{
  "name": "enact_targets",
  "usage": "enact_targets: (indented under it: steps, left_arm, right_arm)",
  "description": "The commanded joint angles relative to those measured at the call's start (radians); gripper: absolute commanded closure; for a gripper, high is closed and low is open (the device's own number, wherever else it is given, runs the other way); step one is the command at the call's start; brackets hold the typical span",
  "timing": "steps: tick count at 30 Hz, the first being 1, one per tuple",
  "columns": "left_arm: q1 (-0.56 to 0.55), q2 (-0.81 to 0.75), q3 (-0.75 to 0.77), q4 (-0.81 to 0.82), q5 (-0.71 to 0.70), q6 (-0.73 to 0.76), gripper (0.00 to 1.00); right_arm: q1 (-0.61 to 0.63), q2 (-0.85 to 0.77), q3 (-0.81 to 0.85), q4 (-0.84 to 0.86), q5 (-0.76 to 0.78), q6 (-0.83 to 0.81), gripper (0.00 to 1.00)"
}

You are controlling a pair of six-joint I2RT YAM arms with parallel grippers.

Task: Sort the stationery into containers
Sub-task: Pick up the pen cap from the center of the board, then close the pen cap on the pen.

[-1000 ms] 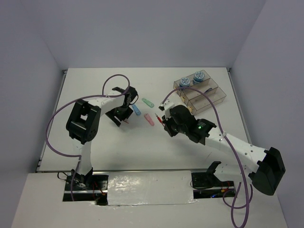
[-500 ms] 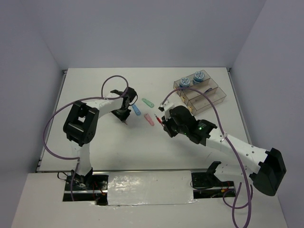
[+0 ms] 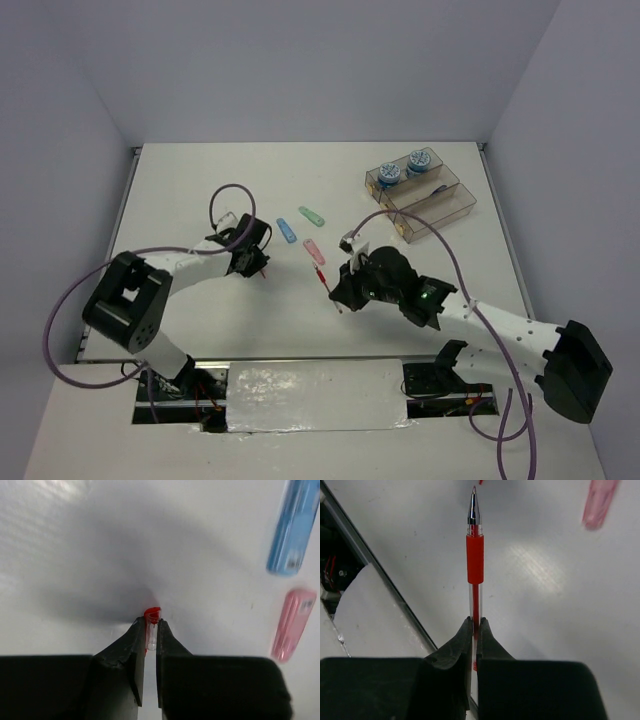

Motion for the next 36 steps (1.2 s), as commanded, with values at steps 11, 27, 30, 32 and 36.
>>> enact_targets:
  steps: [11,27,30,32,36]
  left_arm:
    - [-0.154,-0.596,-0.198,0.198,0.284,0.281,1.0]
    - [-0.196,-0.751,-0.169,0.155,0.221,0.325,1.0]
    - [-0.196,-0.751,-0.164,0.174,0.221,0.344,1.0]
    - [-0.196,-0.753,-0.161,0.18,0.226,0.35,1.0]
    - [-0.196,-0.75,-0.163,0.194,0.246,0.361,1.0]
  right_arm:
    - [0.301,0.128,-0.199,0.643,0.329,0.596,1.0]
    - [0.375,0.196,-0.147,0.726,0.343,0.646,1.0]
    - [0.395,0.205,-0.136,0.728,0.346,0.646,1.0]
    - [0.396,0.206,-0.13,0.726,0.351,0.64,1.0]
    - [0.398,0.211,-0.101,0.691,0.359,0.608,1.0]
